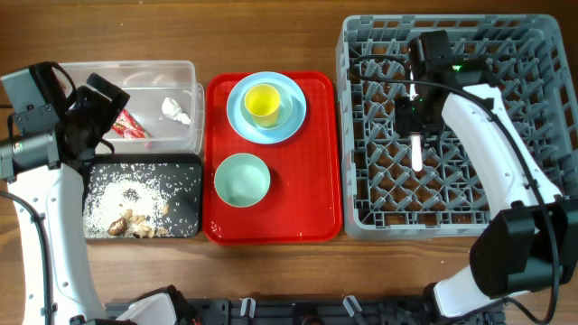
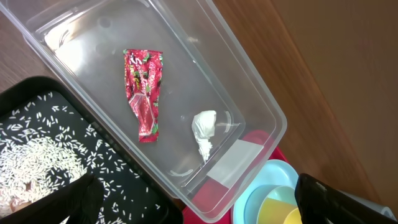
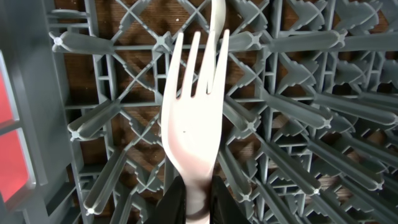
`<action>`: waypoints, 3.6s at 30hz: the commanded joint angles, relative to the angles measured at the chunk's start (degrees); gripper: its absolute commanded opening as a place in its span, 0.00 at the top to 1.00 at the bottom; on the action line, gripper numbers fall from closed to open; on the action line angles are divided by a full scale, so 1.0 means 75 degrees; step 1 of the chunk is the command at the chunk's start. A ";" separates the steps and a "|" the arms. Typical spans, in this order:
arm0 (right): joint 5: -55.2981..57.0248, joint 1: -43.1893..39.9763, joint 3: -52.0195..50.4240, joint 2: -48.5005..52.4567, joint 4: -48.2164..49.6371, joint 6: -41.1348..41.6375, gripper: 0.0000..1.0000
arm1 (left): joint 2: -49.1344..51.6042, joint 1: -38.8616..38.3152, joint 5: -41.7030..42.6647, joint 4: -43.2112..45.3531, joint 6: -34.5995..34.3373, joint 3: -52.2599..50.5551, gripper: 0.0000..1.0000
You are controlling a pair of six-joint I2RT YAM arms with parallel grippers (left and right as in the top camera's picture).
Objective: Sort waste into correct bins and load items into the dishwasher rack
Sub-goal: 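Lower the white fork into the dish rack and open the right gripper, then reach the right gripper to the teal bowl rim and grip it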
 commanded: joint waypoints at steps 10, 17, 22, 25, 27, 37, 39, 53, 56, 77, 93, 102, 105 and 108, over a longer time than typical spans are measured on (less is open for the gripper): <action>-0.0108 -0.0038 -0.0804 -0.0006 0.0930 -0.0163 0.89 | -0.0050 0.0035 0.0038 0.0012 0.0122 0.0064 0.00; -0.0108 -0.0038 -0.1288 -0.0006 0.1641 -0.0166 0.87 | -0.0050 0.0035 0.0038 0.0012 0.0125 0.0064 0.00; -0.0108 -0.0038 -0.1306 -0.0006 0.1614 -0.0163 0.74 | -0.0050 0.0035 0.0038 0.0012 0.0122 0.0064 0.00; -0.0108 -0.0038 -0.1303 -0.0006 0.1623 -0.0166 0.72 | -0.0050 0.0035 0.0038 0.0012 0.0125 0.0064 0.00; -0.0111 -0.0038 -0.1192 -0.0012 0.1591 -0.0201 0.73 | -0.0050 0.0035 0.0038 0.0012 0.0122 0.0064 0.00; -0.7656 0.0408 0.1131 -0.0070 0.0924 -0.0154 0.65 | -0.0050 0.0035 0.0038 0.0012 0.0125 0.0064 0.00; -0.7545 0.0982 0.1131 -0.0064 0.1087 -0.0152 0.65 | -0.0050 0.0035 0.0038 0.0015 0.0122 0.0064 0.00; -0.0481 0.6304 0.1081 0.1749 0.3197 0.0670 0.94 | -0.0050 0.0035 0.0038 0.0015 0.0125 0.0064 0.00; -0.0070 0.6289 0.1081 0.2247 0.3235 0.0670 0.95 | -0.0050 0.0035 0.0038 0.0012 0.0125 0.0064 0.00; 0.1478 0.4925 0.1119 0.2806 0.2025 0.0662 0.90 | -0.0050 0.0035 0.0038 0.0012 0.0125 0.0064 0.00; -0.2754 0.5339 0.1507 0.2267 0.0708 -0.0638 0.61 | -0.0050 0.0035 0.0038 0.0012 0.0125 0.0064 0.00; -0.1894 0.5336 0.0697 0.2337 0.1539 -0.0752 0.57 | -0.0050 0.0035 0.0038 0.0012 0.0125 0.0064 0.00; -0.1894 0.5339 0.0694 0.2337 0.1545 -0.0737 0.61 | -0.0050 0.0035 0.0038 0.0012 0.0125 0.0064 0.00; -0.1894 0.5339 0.0688 0.2337 0.1478 -0.0758 0.61 | -0.0050 0.0035 0.0038 0.0012 0.0122 0.0064 0.00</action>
